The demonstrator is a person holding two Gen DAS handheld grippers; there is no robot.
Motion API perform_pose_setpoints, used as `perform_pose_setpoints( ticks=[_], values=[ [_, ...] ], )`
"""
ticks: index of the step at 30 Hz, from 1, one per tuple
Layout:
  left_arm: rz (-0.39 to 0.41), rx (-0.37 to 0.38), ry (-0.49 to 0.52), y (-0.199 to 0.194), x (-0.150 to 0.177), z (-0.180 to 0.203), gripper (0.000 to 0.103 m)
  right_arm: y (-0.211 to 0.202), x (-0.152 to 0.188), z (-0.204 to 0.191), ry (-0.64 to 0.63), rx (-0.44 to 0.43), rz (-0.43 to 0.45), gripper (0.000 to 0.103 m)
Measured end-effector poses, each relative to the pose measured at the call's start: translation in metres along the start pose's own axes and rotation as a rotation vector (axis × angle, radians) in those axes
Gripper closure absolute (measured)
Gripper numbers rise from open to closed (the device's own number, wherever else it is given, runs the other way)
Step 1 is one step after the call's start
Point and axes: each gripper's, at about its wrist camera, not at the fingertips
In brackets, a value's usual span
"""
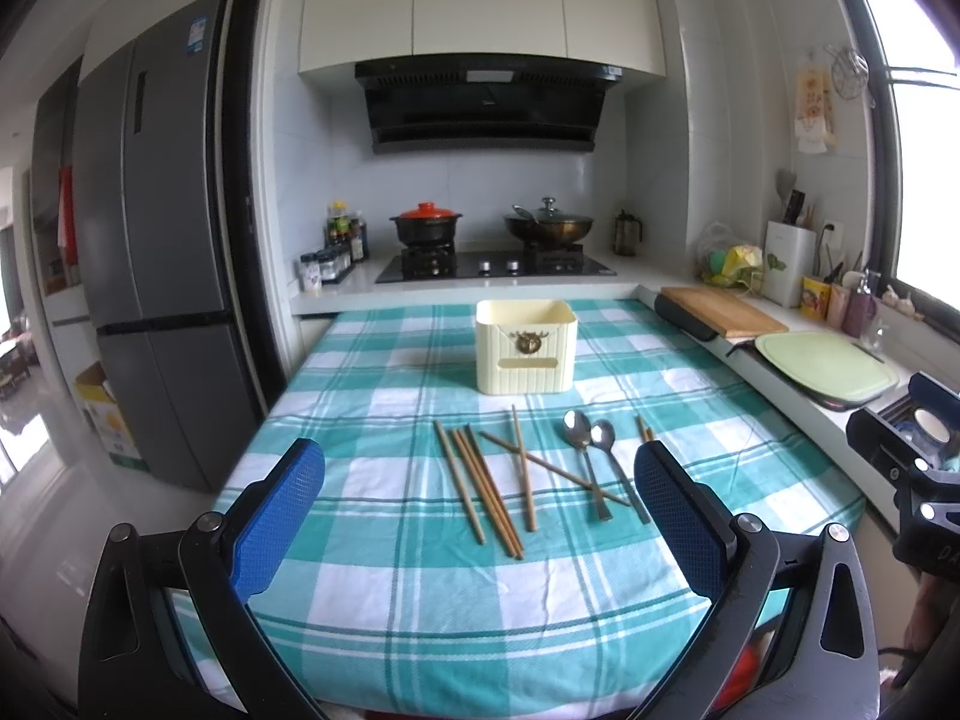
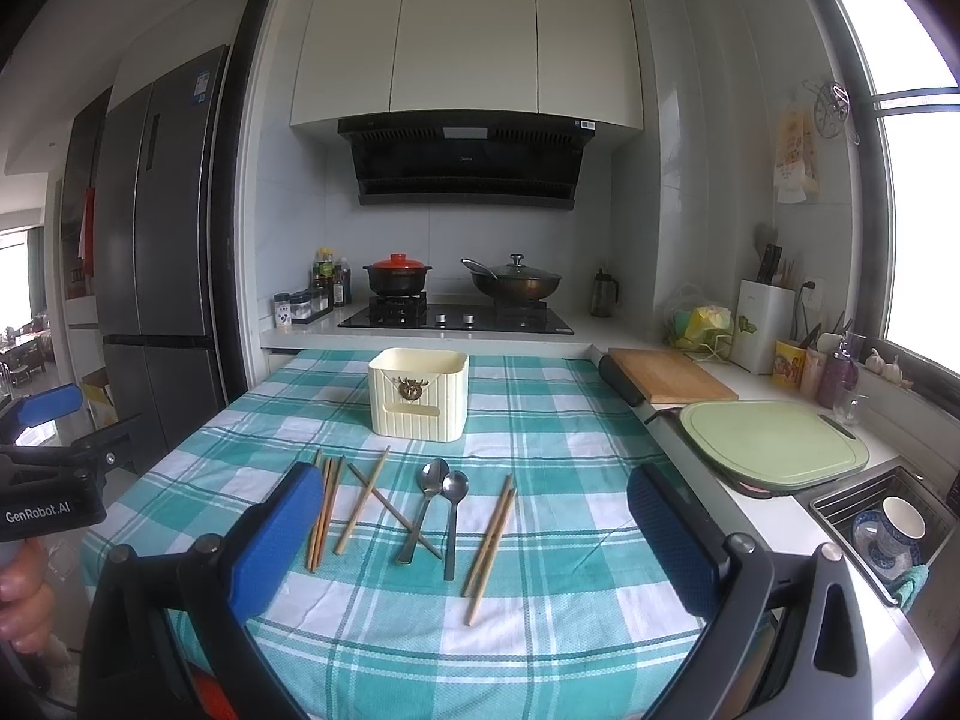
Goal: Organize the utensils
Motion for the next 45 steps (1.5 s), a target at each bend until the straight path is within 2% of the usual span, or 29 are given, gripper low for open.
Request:
perform_pose_setpoints(
  ticks=[28,38,45],
  values=[
    [-0.025,0.012,-0.006,0.010,0.003,0.000,0.000,0.008,0.001,0.004,-0.004,-0.001,-0.028,0.000],
    [-0.026,-0.002,0.004,0.022,0.002,-0.003,0.000,0.023,-0.001,0.007,-0.005,0.020,-0.056,0.000],
    [-0.052,0.033,0.002,0.040,0.002,-0.012,0.000,0.037,-0.004,0.014,-0.002,0.054,-0.076,0.000]
  ],
)
Point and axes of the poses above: each gripper's, at about its wrist camera, not at the fingertips, and y roughly the way its jaws point, z to its right, x to its underside, and after that the axes turned 1 degree about z, right-handed
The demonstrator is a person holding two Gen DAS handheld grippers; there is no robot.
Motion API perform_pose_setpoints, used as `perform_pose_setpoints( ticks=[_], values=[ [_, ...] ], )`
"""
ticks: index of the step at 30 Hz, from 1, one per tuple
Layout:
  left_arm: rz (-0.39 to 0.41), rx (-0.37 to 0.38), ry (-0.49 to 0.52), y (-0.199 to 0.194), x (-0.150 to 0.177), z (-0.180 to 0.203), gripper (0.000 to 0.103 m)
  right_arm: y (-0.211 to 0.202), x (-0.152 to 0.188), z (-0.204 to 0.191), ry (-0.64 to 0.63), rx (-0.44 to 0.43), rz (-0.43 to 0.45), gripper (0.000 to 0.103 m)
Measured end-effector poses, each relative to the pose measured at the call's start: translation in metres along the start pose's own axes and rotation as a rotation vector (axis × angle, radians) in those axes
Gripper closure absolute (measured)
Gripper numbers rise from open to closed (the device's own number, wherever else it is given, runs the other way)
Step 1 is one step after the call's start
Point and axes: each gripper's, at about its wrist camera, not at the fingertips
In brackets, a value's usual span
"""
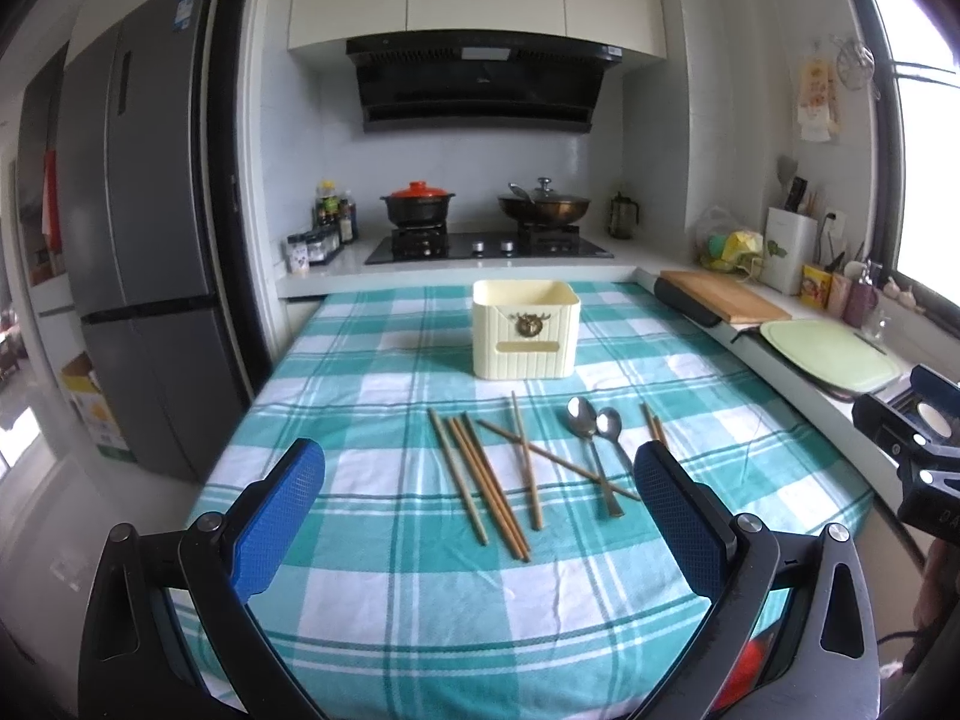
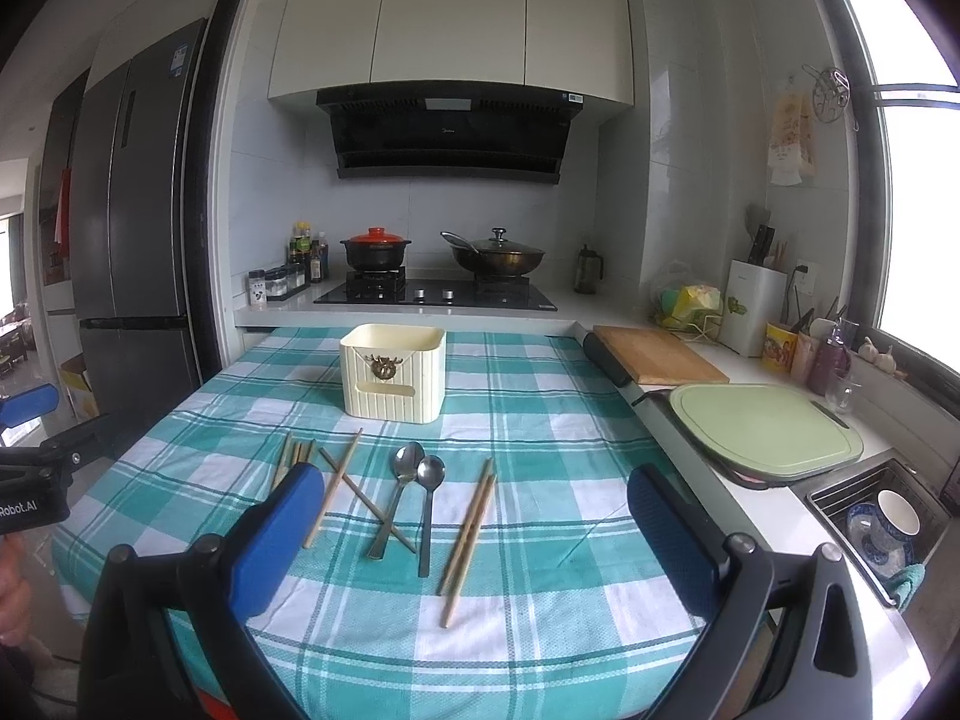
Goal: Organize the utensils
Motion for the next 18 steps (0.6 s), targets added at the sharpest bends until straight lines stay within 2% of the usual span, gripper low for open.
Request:
perform_pose_setpoints(
  ticks=[7,9,12,14,18],
  values=[
    [-0.072,0.063,-0.005,0.026,0.001,-0.010,0.000,0.015,0.000,0.006,0.001,0.001,-0.012,0.000],
    [-0.068,0.049,0.006,0.034,0.003,-0.011,0.000,0.021,0.001,0.009,0.005,0.001,-0.016,0.000],
    [-0.067,-0.010,0.027,0.046,0.010,-0.011,0.000,0.034,0.004,0.013,0.008,-0.004,-0.042,0.000],
    [-0.117,-0.025,0.030,0.059,0.017,-0.012,0.001,0.043,0.006,0.017,0.020,-0.009,-0.064,0.000],
    [-0.255,0.012,0.019,0.089,0.028,-0.015,0.001,0.063,0.011,0.028,0.051,-0.009,-0.106,0.000]
  ],
)
Point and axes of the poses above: each gripper's, at about its wrist camera, not at the fingertips, and y roughly the way its jaws point, z to its right, x to its underside, and after that the axes turned 1 degree about z, right-handed
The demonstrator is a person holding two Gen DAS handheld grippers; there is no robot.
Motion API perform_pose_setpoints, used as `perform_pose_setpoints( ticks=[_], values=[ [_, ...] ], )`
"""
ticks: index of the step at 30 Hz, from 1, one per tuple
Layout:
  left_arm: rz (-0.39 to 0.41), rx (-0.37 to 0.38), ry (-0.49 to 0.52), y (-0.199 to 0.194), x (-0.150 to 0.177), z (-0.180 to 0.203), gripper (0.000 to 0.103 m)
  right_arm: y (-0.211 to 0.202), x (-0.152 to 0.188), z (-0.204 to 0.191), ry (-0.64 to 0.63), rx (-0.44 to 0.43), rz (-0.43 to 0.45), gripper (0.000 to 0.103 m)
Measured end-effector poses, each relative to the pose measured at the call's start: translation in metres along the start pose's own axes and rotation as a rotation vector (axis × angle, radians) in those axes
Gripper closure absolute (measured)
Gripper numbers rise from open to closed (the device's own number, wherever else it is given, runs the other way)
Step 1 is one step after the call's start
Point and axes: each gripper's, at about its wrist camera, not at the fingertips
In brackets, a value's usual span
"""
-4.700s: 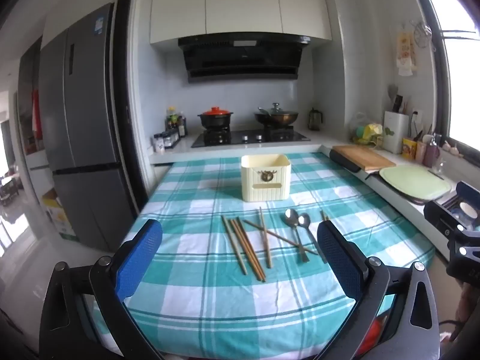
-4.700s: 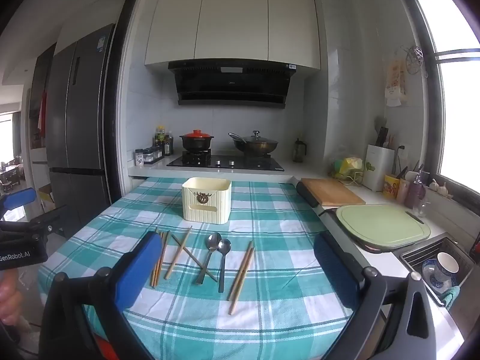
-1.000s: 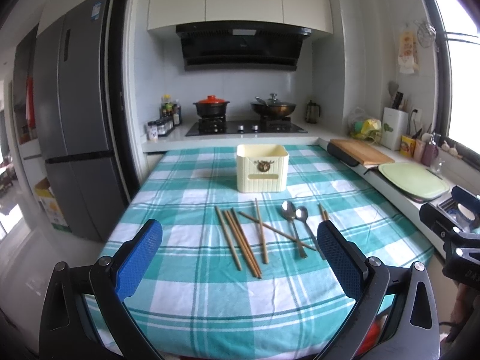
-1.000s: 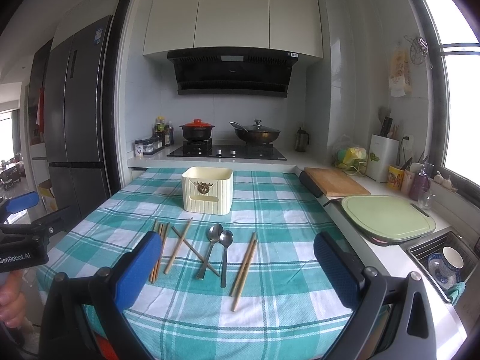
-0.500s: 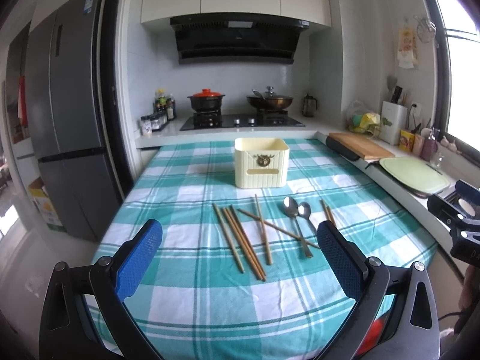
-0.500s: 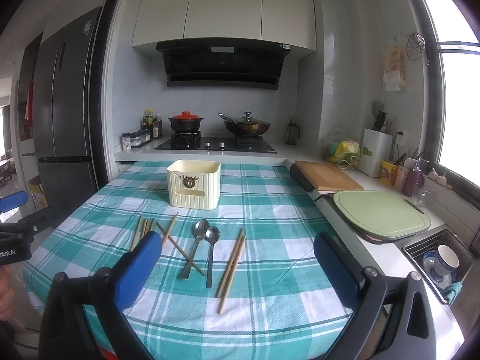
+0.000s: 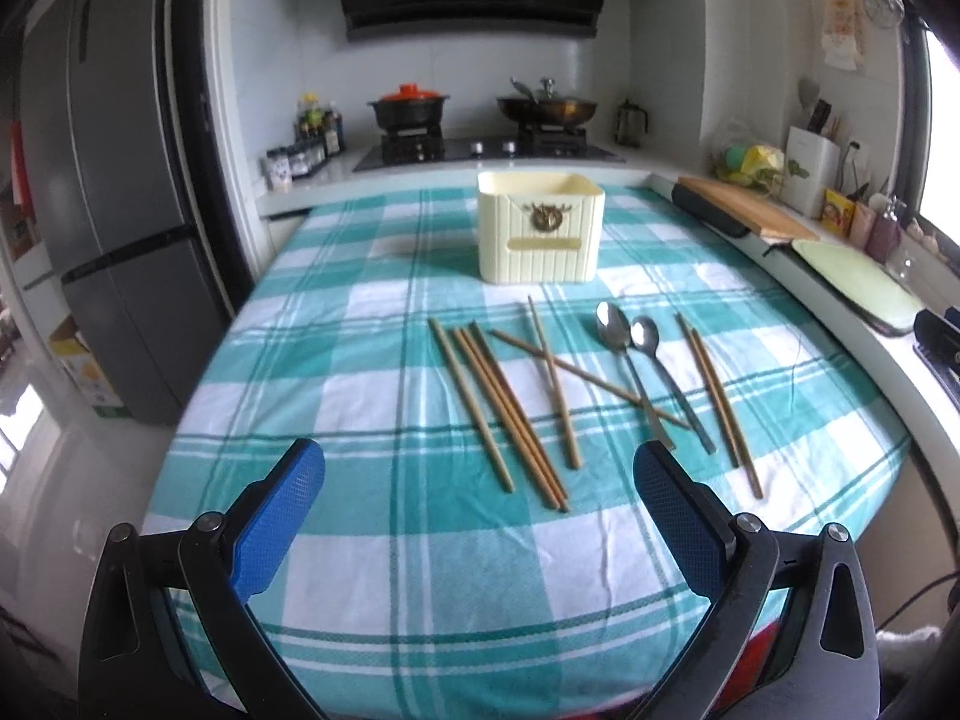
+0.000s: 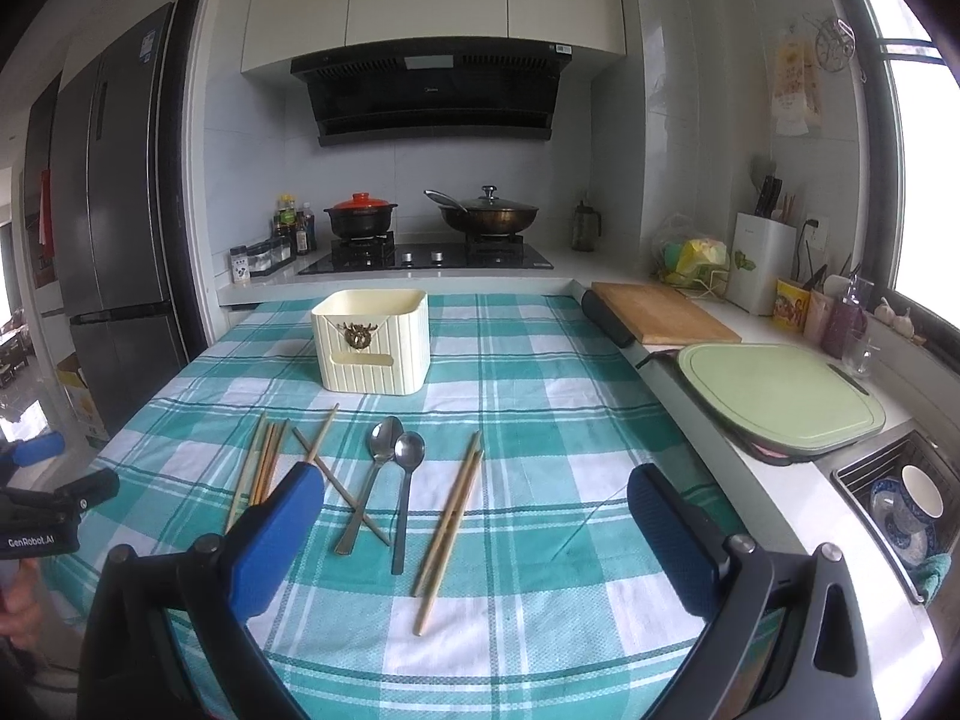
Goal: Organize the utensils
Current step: 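Move both tools forward over the loose wooden chopsticks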
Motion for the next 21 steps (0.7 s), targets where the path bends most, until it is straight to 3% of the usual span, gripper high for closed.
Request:
perform_pose_setpoints(
  ticks=[6,10,16,21],
  values=[
    [-0.081,0.044,-0.035,0.033,0.003,-0.008,0.001,0.037,0.007,0.016,0.007,0.031,-0.077,0.000],
    [-0.102,0.053,-0.068,0.060,-0.003,-0.017,0.000,0.078,0.016,0.029,0.051,-0.011,-0.176,0.000],
    [-0.136,0.003,-0.061,0.106,-0.016,-0.021,0.001,0.151,0.038,0.034,0.067,-0.055,-0.345,0.001],
    [-0.198,-0.065,-0.066,0.145,-0.016,-0.027,0.001,0.192,0.052,0.023,0.032,-0.030,-0.410,0.012]
  ],
)
Point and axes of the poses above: each gripper's, at about its wrist camera, not at the fingertips, and y roughly the way its jaws point, z to its right, x to its underside, and after that the axes turned 1 degree about z, right-handed
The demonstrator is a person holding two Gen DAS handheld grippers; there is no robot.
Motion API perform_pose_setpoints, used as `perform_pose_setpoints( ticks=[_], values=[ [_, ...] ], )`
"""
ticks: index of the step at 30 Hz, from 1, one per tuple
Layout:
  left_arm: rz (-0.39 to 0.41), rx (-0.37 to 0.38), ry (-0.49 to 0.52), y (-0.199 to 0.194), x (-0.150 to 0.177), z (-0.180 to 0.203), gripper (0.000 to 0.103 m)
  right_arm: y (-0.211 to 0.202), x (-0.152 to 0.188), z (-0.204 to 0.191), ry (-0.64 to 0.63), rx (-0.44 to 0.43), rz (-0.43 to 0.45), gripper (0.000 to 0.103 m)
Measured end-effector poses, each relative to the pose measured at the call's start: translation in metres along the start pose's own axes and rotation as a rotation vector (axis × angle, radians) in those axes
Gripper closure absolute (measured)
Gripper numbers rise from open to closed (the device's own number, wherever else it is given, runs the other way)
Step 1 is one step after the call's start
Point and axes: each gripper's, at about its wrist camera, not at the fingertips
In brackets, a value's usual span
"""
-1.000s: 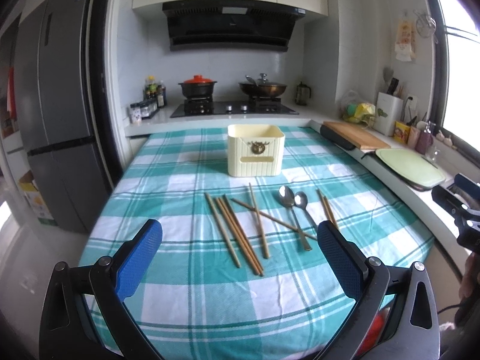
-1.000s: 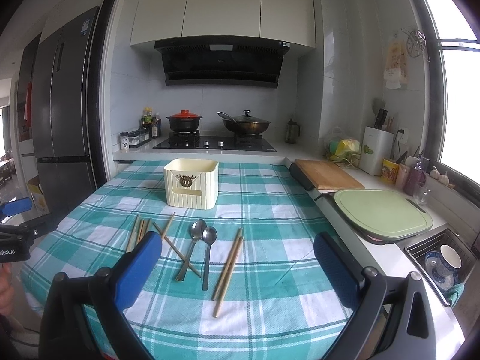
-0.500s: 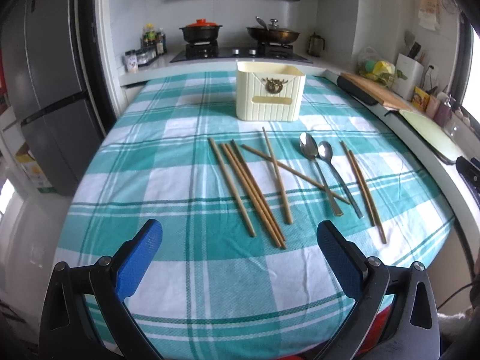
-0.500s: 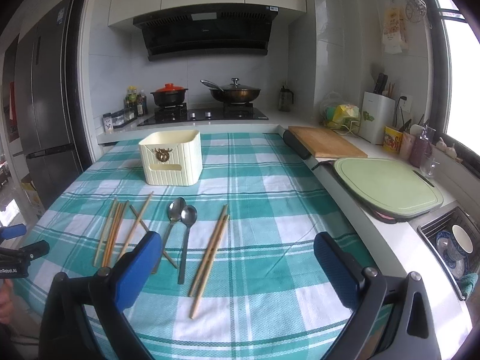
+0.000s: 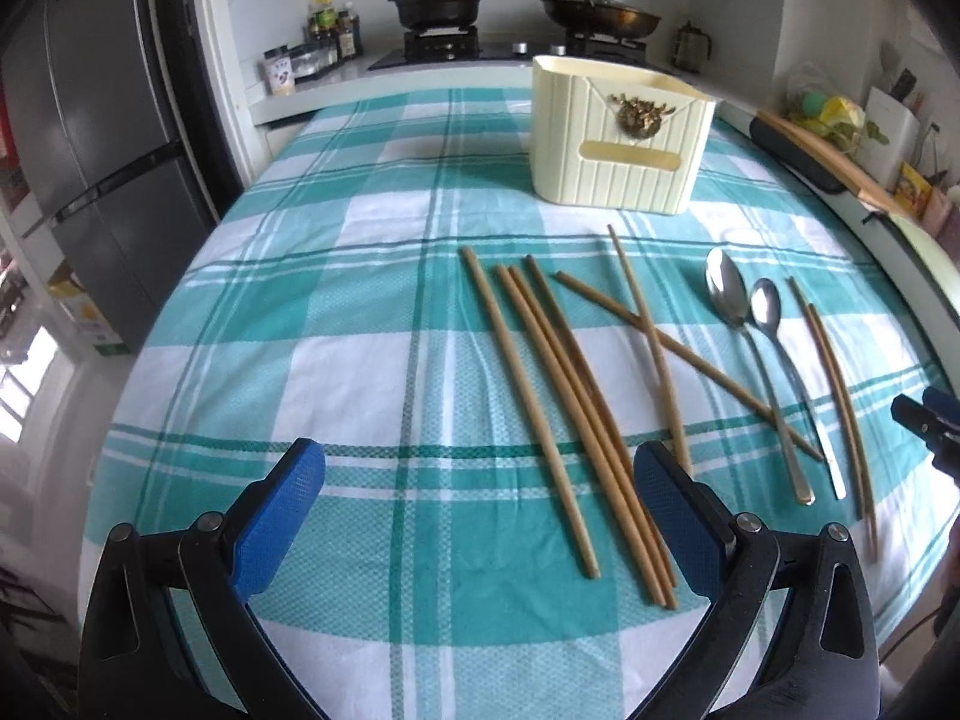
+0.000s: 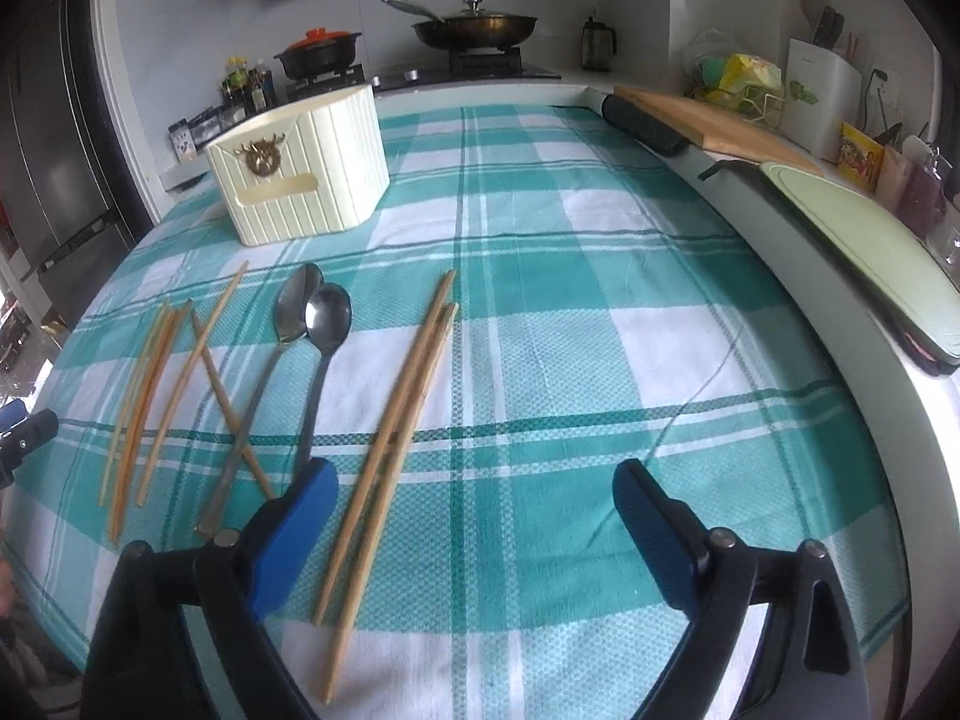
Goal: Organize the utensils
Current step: 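Move both tools forward over the loose wooden chopsticks, then close the left tool on one chopstick while the right tool grasps another chopstick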
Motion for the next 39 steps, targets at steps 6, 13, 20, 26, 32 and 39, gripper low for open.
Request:
perform_pose_setpoints(
  ticks=[6,13,20,26,32,39],
  values=[
    [-0.043,0.000,-0.043,0.019,0.001,-0.008,0.001,0.024,0.002,-0.009,-0.039,0.031,-0.048,0.012],
    [-0.054,-0.011,-0.040,0.032,-0.005,-0.009,0.001,0.031,0.005,-0.007,-0.082,0.104,-0.075,0.016],
    [-0.110,-0.012,-0.033,0.065,-0.023,-0.014,0.001,0.038,-0.004,-0.004,-0.101,0.061,-0.107,0.016],
    [-0.159,-0.060,0.017,0.098,-0.036,-0.011,0.001,0.043,-0.008,0.001,-0.115,0.017,-0.137,0.019],
    [-0.220,-0.033,0.049,0.113,-0.051,-0.015,0.000,0.050,-0.022,0.001,-0.134,0.000,-0.146,0.049],
    [-0.330,0.025,0.107,0.137,-0.087,-0.010,0.022,0.087,-0.069,-0.007,-0.134,-0.020,-0.145,0.065]
  ],
)
Point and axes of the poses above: each gripper's, at about its wrist camera, not at the fingertips, and y roughly the way its jaws point, z to its right, x to its underside, and after that the axes turned 1 degree about z, right-handed
